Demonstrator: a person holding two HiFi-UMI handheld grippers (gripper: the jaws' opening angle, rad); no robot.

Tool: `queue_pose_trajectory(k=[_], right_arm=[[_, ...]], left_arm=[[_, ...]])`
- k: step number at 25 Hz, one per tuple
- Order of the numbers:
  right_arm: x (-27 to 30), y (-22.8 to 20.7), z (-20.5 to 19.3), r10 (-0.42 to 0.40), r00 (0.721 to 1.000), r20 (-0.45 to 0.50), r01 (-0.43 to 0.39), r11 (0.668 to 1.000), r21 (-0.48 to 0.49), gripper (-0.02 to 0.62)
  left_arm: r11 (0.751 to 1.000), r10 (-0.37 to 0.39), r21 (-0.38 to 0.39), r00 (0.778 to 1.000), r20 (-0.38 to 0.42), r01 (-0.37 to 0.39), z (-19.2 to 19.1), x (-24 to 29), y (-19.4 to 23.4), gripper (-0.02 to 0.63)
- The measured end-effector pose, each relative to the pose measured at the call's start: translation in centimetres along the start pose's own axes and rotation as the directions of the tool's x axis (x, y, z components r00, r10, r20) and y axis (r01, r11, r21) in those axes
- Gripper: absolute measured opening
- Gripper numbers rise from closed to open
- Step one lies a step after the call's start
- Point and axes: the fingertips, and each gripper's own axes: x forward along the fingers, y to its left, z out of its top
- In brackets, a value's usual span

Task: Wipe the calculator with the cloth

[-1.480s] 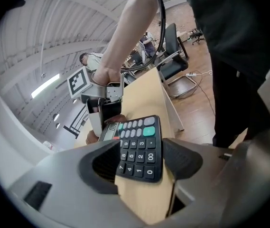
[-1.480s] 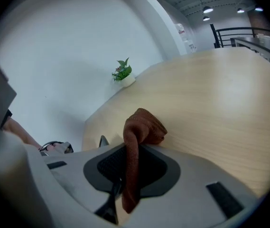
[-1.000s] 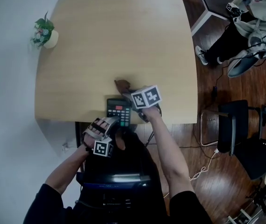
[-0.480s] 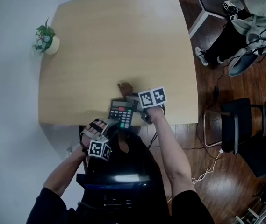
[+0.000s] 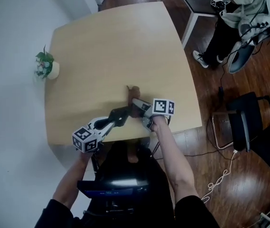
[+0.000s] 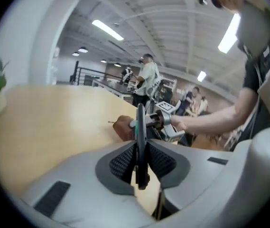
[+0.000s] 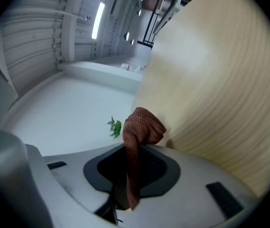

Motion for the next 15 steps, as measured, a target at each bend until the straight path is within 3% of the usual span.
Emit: queue_pose_trajectory(k=[1,2,4,6,7,8,9,11,13,15], right_arm=[[-0.6,-0.1,0.7,-0.001,0.999,0.047,0.001,1.000,0.007,0.072],[-1.5,-0.2,1.4,-0.008,0.996,0.091,0.007,1.000,0.012,0.072],[-3.5,0.2,2.5,-0.029,0.986,0.163,0.030,1.000,0.000,0.072],[-4.9,2.9,2.8,-0.021,0.980,0.196,0.035,0.997,-0.070,0.072],[-5.1,5.3,2.5,0.002,0.982,0.190,0.023,0.991,-0.129,0.072],[-4.8,8.0,1.9,0.026,0.986,0.166,0.008,0.980,-0.201,0.072],[-4.1,10.7,0.9,0.041,0.991,0.126,-0.004,0.959,-0.283,0.072],[-2.0,14.4,-1.9,0.004,1.000,0.021,0.006,0.891,-0.454,0.074],[0.0,15.4,-4.2,-0.119,0.992,-0.049,0.066,0.797,-0.601,0.074],[0.7,14.8,-4.6,-0.238,0.970,-0.047,0.140,0.707,-0.693,0.075]], left_arm=[[0.991,-0.009,-0.136,0.999,0.051,0.016,0.4,-0.2,0.7,0.052],[0.962,-0.012,-0.271,0.994,0.111,0.041,0.8,-0.5,1.4,0.052],[0.856,-0.002,-0.502,0.971,0.239,0.125,1.3,-1.0,2.7,0.052],[0.746,0.018,-0.630,0.939,0.342,0.215,1.6,-1.6,3.4,0.054],[0.715,0.029,-0.657,0.928,0.371,0.241,1.9,-1.7,3.6,0.054],[0.698,0.037,-0.669,0.921,0.388,0.254,2.3,-1.7,3.5,0.055],[0.693,0.040,-0.672,0.917,0.397,0.261,2.7,-1.5,3.2,0.054],[0.709,0.034,-0.655,0.914,0.404,0.263,3.7,-0.8,1.9,0.054],[0.745,0.030,-0.619,0.915,0.403,0.248,4.6,-0.4,0.6,0.054],[0.769,0.044,-0.598,0.916,0.399,0.224,5.0,-0.3,0.1,0.057]])
